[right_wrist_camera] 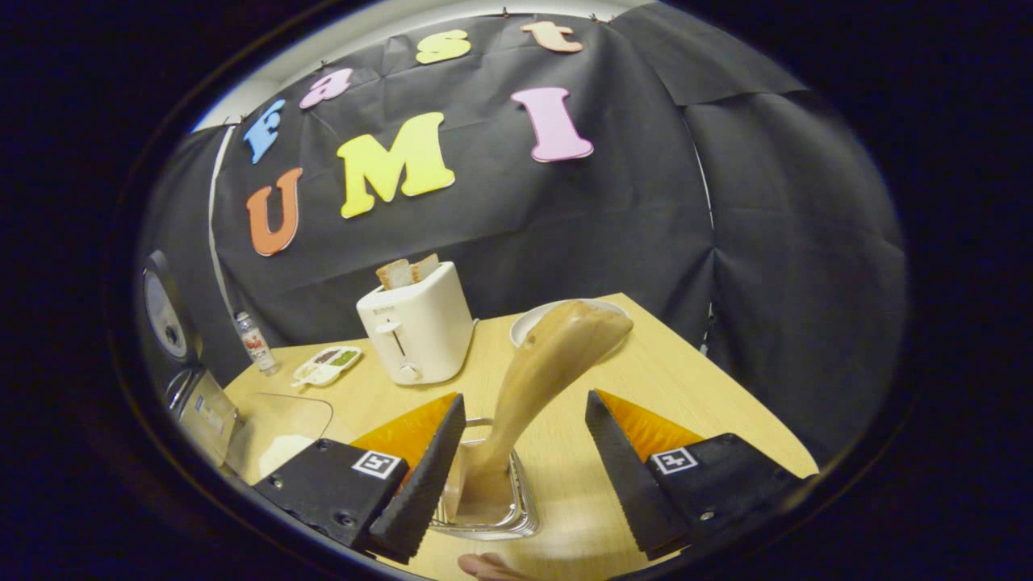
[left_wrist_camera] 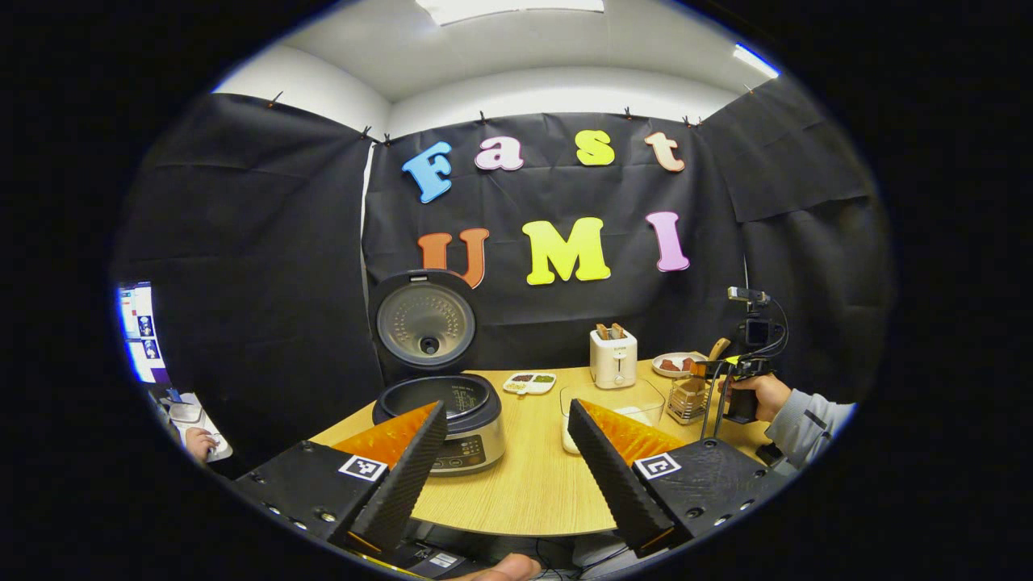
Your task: Close the left gripper, press the button to open the rice cooker; take a wooden spoon from the chopstick holder with the right hand, scoop a spoonful of rice and pour it into the rice cooker, then put the wooden spoon back into the chopstick holder.
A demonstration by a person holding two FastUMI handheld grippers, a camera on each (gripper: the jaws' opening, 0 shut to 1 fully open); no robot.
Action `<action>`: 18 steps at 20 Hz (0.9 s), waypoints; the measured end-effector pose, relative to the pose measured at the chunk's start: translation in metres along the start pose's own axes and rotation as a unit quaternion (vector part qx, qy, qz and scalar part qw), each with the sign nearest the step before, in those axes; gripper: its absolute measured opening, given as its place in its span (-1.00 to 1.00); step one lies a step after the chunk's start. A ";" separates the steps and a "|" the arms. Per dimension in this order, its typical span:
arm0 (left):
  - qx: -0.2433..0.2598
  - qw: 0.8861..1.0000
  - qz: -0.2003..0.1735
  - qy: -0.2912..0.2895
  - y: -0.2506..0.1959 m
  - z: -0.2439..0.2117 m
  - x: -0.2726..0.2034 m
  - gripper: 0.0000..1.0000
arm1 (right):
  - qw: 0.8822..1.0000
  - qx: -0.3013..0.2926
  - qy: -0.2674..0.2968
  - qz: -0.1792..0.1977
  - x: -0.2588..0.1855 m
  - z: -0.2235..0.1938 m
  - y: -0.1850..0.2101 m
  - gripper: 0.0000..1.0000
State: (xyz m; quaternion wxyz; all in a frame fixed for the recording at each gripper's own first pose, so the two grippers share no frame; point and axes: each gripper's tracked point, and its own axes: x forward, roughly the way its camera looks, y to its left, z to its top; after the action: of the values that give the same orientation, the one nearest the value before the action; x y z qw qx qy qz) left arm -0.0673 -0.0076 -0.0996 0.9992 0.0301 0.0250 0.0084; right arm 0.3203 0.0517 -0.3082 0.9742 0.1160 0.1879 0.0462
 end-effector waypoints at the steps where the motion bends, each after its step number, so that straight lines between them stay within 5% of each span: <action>1: 0.001 1.000 0.001 0.001 0.001 -0.001 0.000 0.92 | 1.000 0.007 0.000 0.000 0.003 0.001 0.000 0.90; 2: 0.001 1.000 0.002 0.004 0.001 -0.004 0.001 0.92 | 1.000 0.016 -0.001 0.006 0.004 0.004 0.002 0.62; 3: 0.003 1.000 0.001 0.004 0.001 -0.004 -0.001 0.92 | 1.000 0.025 0.001 0.008 0.005 0.005 0.003 0.64; 4: 0.004 1.000 0.000 0.002 0.001 -0.002 0.000 0.92 | 0.999 0.040 0.003 0.008 0.006 0.006 0.004 0.21; 5: 0.004 1.000 0.000 0.001 0.001 -0.003 -0.001 0.92 | 0.998 0.052 0.005 0.019 0.005 0.006 0.010 0.23; 6: 0.002 1.000 0.000 0.000 0.003 -0.004 -0.002 0.92 | 0.998 0.055 0.005 0.023 0.003 0.006 0.011 -0.19; 8: -0.002 1.000 -0.001 0.003 0.004 -0.008 0.000 0.92 | 0.998 0.055 0.005 0.026 0.000 0.007 0.017 -0.50; 10: -0.008 1.000 -0.001 0.007 0.007 -0.013 -0.002 0.92 | 0.999 0.044 0.004 0.027 -0.009 0.010 0.021 -0.65; 18: -0.004 1.000 -0.002 0.005 0.018 -0.016 -0.012 0.92 | 0.995 -0.020 -0.092 0.016 -0.066 0.078 0.035 -0.72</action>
State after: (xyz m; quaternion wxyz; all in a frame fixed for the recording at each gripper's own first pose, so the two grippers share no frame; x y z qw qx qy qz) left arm -0.0799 0.0107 -0.1141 0.9992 0.0260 0.0302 0.0071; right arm 0.2870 0.0607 -0.2058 0.9886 0.1032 0.0950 0.0552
